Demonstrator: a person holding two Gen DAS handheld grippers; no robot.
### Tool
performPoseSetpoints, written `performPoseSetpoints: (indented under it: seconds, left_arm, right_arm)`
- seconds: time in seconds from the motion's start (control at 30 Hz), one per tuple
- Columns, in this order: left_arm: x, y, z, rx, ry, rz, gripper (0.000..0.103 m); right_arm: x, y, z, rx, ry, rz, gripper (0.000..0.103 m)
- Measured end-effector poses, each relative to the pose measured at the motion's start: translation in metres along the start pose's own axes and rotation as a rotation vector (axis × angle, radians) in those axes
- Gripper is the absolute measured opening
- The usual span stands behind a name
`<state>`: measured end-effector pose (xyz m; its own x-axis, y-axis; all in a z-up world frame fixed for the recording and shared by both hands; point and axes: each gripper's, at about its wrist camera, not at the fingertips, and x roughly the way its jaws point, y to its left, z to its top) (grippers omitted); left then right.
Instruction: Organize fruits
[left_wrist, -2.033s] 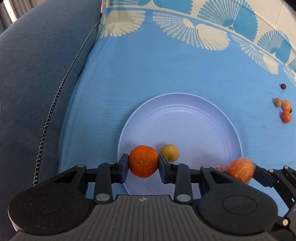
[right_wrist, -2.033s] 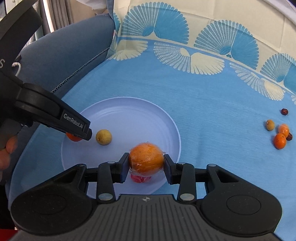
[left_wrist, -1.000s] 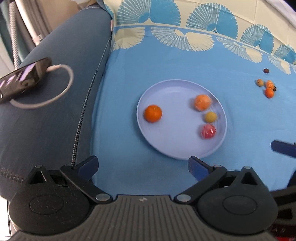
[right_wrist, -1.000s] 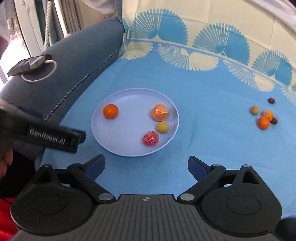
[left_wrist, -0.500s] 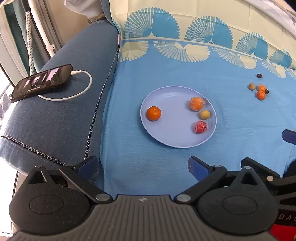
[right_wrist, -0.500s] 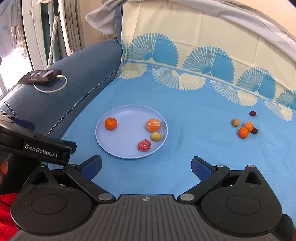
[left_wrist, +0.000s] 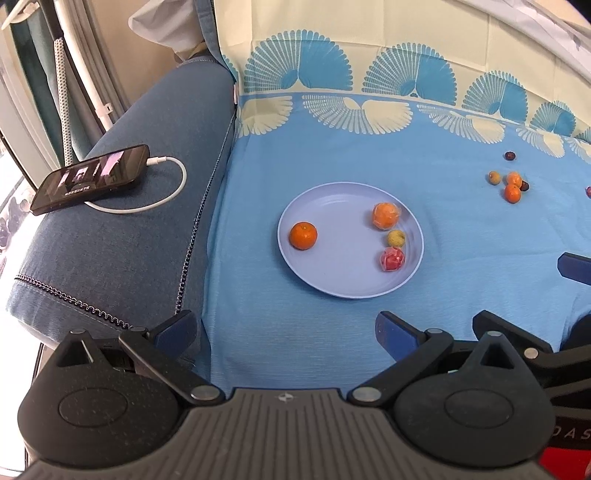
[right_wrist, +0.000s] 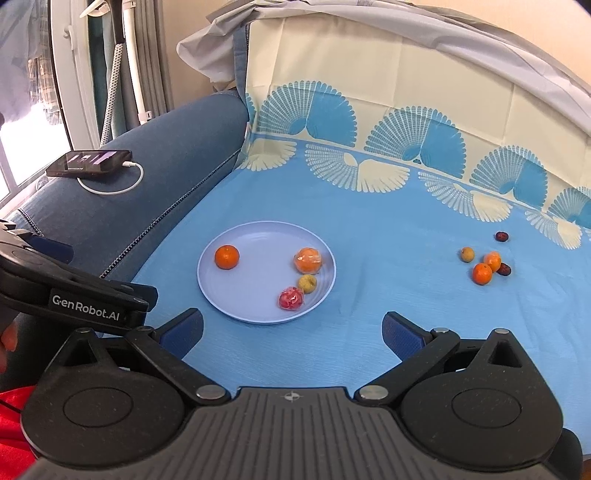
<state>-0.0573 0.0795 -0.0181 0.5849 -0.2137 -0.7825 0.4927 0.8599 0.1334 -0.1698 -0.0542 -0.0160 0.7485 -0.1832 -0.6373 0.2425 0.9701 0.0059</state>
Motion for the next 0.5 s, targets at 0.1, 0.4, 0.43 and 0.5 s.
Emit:
performPoseSetpoints:
  seconds: [0.1,0.4,0.43,0.5]
  left_arm:
    - [0.0002,-0.0001,-0.0002,0.003,0.002,-0.001,0.103]
    - [0.0016,-0.0001,0.0004,0.0,0.006,-0.002,0.103]
    - [0.0022,-0.0001,0.0004,0.0,0.008,-0.002,0.103]
    - [0.0034,0.0002,0.0,-0.001,0.011,-0.003,0.103]
  right_arm:
    - [0.0001,0.0005,0.0003,-0.003,-0.001,0.0,0.102]
    - [0.0019,0.0011,0.001,-0.002,0.007,0.001,0.102]
    - [0.0024,0.0013,0.001,-0.001,0.009,0.0,0.102]
    - [0.0028,0.0011,0.0007,0.002,0.013,0.0,0.102]
